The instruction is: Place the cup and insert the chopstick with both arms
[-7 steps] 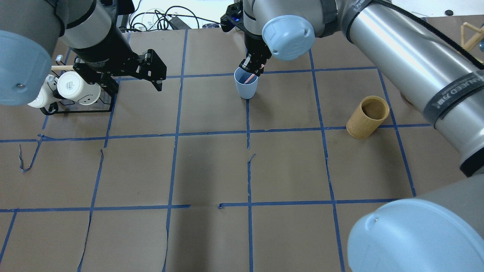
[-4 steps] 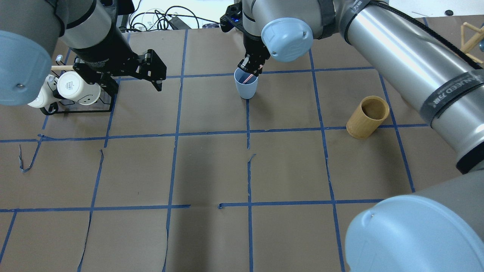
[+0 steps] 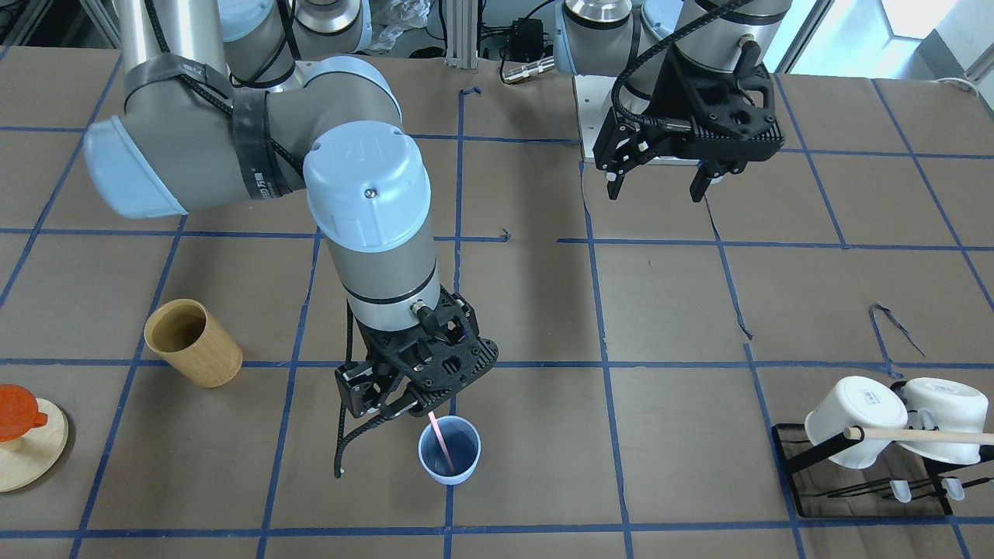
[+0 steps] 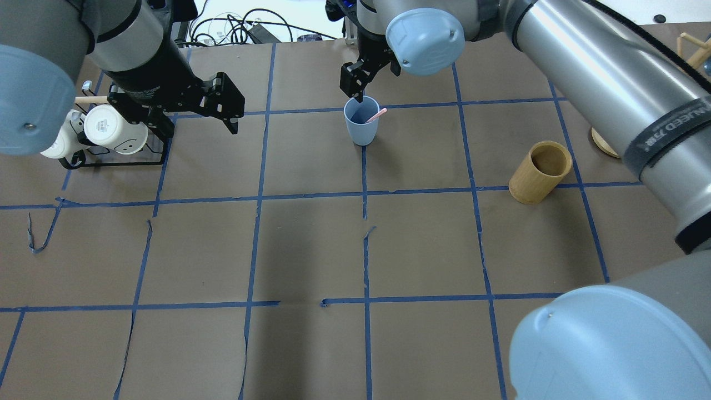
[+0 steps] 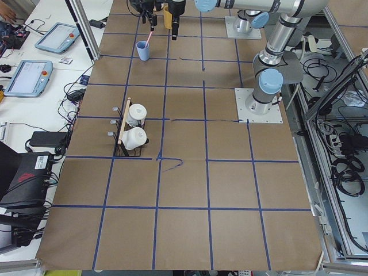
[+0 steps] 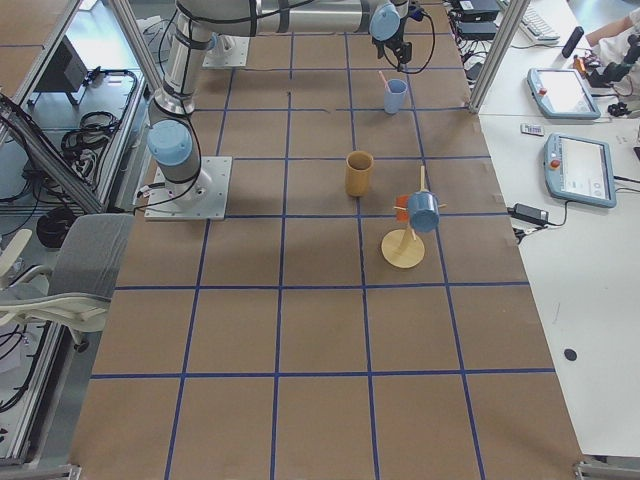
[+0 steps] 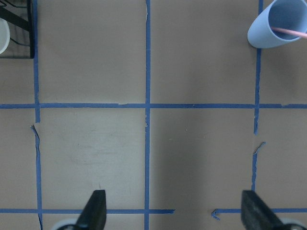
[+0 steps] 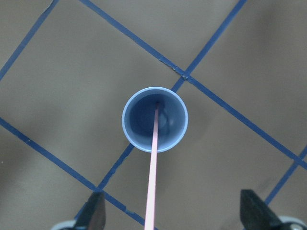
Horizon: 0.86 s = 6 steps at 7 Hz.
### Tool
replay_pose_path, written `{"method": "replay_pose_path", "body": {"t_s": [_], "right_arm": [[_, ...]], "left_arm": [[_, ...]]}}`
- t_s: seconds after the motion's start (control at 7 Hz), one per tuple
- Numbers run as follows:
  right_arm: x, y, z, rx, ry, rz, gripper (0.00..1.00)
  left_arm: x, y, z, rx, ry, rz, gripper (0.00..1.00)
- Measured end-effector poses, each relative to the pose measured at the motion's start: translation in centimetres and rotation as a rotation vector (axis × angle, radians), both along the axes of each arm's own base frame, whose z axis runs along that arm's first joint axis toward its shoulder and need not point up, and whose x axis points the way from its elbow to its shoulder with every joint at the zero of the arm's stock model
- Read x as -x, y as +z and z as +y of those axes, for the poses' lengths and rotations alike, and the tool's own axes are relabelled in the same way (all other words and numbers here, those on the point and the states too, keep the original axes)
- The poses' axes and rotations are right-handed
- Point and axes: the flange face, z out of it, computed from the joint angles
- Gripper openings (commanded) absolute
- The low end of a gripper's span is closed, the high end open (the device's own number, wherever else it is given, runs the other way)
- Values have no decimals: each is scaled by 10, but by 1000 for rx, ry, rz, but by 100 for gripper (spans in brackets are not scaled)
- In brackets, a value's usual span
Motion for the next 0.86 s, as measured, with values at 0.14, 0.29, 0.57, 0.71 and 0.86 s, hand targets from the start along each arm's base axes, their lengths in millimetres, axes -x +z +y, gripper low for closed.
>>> {"method": "replay_pose_path", "body": {"t_s": [0.14,0.29,0.57,0.71,0.86], "right_arm": [[32,25,1,-4,-75,0,100],[89,54,6,-20,-181,-2,100],[173,101,60,-13,-325,-6,100],[187,115,100,3,-349,-5,100],[191,127,131,24,-357,-7,100]], "left_arm": [[0,0,0,0,1,0,100],[-1,0,0,0,1,-1,100],[-1,0,-1,0,2,0,100],[-2,0,-1,-1,3,0,100],[-2,0,-1,0,3,0,100]]}}
